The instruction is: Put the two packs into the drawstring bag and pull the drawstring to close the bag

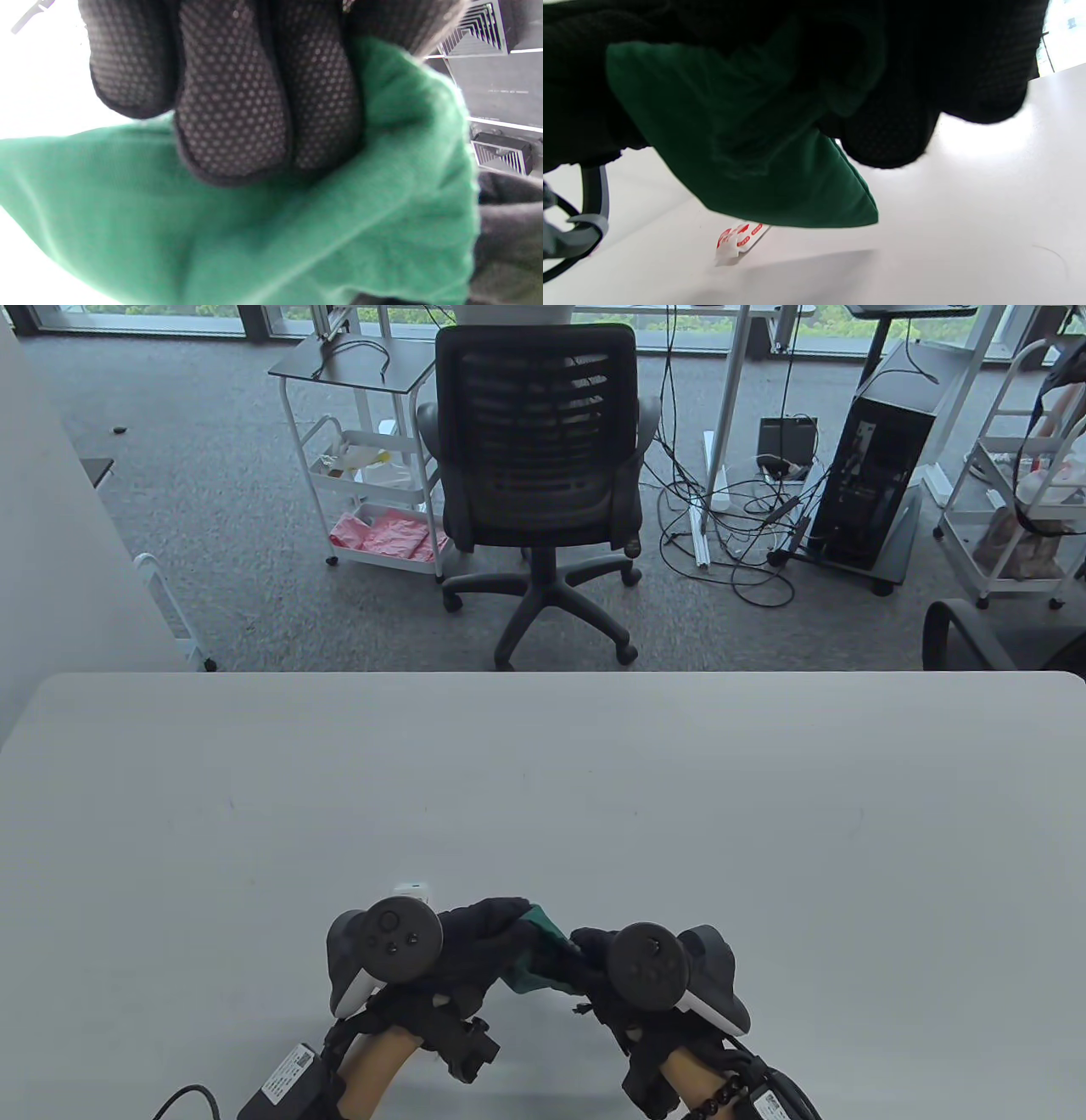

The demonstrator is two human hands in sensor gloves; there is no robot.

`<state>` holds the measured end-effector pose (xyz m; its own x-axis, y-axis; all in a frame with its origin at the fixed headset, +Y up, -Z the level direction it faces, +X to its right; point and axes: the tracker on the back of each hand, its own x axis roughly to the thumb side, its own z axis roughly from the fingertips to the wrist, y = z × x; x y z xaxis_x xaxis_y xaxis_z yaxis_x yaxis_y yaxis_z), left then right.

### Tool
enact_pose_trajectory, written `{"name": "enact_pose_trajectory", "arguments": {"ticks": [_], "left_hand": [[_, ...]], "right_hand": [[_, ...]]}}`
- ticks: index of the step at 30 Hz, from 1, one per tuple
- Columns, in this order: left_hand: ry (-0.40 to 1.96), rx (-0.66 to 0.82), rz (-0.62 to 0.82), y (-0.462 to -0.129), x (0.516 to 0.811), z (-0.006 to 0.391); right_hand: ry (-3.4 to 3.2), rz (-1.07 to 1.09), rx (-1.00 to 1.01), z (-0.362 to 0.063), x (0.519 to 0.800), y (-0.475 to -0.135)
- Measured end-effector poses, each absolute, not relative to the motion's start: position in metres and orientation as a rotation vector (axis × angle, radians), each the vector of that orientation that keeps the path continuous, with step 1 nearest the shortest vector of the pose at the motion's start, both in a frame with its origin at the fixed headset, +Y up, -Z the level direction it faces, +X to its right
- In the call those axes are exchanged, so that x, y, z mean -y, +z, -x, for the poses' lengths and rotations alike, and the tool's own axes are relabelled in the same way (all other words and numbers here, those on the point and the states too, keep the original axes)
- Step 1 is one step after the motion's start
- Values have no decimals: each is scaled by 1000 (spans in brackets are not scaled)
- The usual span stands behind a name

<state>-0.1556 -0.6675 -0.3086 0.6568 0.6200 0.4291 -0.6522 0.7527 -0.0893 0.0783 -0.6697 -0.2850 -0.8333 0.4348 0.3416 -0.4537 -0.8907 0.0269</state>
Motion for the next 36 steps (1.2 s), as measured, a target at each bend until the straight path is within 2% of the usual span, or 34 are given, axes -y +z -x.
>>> {"name": "enact_pose_trajectory", "arguments": {"ticks": [4, 7, 11, 13, 18, 22, 24, 36], "left_hand": [[467, 511, -213, -307, 657, 158], [467, 523, -220, -308, 653, 161], [541, 452, -201, -314, 654, 173], [484, 337, -206, -320, 656, 184], [247, 36, -60, -336, 671, 208], [193, -51, 186, -345, 699, 206], [142, -70, 250, -349, 714, 200], [-108, -101, 295, -364, 757, 189]], "right_hand": [[2572, -415, 185, -88, 662, -284], [2532, -381, 206, -93, 659, -283], [2506, -315, 255, -103, 657, -283], [2481, -285, 265, -109, 654, -284], [2457, -239, 333, -122, 647, -282], [2450, -210, 368, -130, 646, -283], [2452, -202, 373, -133, 647, -283], [2517, -162, 403, -139, 650, -288]]}}
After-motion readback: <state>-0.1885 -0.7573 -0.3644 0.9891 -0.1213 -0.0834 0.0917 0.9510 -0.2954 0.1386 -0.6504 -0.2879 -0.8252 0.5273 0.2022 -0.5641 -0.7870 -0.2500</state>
